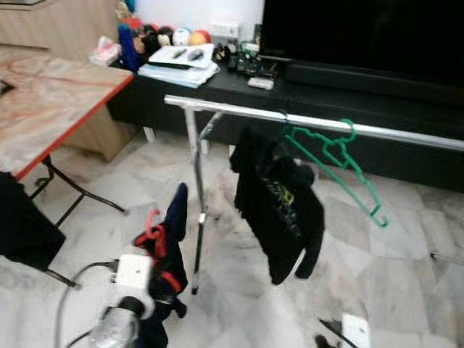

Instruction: Hang hanger

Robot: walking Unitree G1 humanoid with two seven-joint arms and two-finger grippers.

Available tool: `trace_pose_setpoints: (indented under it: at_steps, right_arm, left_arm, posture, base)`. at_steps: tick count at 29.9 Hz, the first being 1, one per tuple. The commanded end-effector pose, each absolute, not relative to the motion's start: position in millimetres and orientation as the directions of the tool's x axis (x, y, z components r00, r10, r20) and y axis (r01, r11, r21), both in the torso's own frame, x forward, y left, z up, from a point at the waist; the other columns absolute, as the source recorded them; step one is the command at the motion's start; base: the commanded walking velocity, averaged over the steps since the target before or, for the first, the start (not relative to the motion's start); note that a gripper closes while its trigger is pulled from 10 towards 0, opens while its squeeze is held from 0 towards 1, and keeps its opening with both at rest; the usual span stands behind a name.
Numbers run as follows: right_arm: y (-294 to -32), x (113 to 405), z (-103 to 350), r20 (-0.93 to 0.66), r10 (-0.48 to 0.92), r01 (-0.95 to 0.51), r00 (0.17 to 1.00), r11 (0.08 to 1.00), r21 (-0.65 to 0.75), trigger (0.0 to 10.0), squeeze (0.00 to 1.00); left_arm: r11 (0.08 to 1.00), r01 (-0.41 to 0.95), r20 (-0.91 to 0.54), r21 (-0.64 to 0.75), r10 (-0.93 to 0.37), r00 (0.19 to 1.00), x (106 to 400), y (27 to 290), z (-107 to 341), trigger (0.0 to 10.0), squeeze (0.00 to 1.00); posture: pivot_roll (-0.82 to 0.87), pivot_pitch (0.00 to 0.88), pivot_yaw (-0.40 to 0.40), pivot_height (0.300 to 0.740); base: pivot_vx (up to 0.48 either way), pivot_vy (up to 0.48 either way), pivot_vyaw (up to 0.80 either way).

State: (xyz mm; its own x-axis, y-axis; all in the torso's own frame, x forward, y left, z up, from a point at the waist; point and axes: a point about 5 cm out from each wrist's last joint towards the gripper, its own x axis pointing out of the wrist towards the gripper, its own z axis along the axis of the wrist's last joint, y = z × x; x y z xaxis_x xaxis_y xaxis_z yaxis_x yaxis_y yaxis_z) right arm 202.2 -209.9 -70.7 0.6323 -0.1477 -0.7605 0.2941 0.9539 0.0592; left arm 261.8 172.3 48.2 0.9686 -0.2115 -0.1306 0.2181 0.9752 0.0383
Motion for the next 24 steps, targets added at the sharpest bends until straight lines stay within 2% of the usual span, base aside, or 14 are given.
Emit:
trace_pose_setpoints:
  at_steps: [1, 10, 24]
  right_arm:
    - [-200.2, 199.7, -73.9, -0.773, -0.128, 0.297, 0.621, 0.952, 0.08, 10.0, 0.0]
    - [-199.7, 199.8, -74.0, -0.772, -0.135, 0.306, 0.621, 0.949, 0.08, 10.0, 0.0]
    - [-198.1, 202.5, -72.7, -0.767, -0.136, 0.314, 0.627, 0.945, 0.09, 10.0, 0.0]
  left_arm:
    - [0.977, 0.2, -0.09, 0.071, -0.193, 0.977, 262.0, 182.2, 56.3, 10.0, 0.0]
    - [0.975, 0.212, -0.082, 0.063, -0.207, 0.975, 261.5, 179.9, 57.3, 10.0, 0.0]
    - [0.974, 0.224, -0.062, 0.027, -0.222, 0.973, 260.7, 176.7, 59.4, 10.0, 0.0]
  posture:
    - [0.0, 0.164, -0.031, 0.74]
    - [0.0, 0.171, -0.03, 0.74]
    - [0.0, 0.175, -0.031, 0.74]
  base:
    - [0.251, -0.322, 0.0]
    - [0.252, -0.324, 0.0]
    - [0.0, 0.0, 0.0]
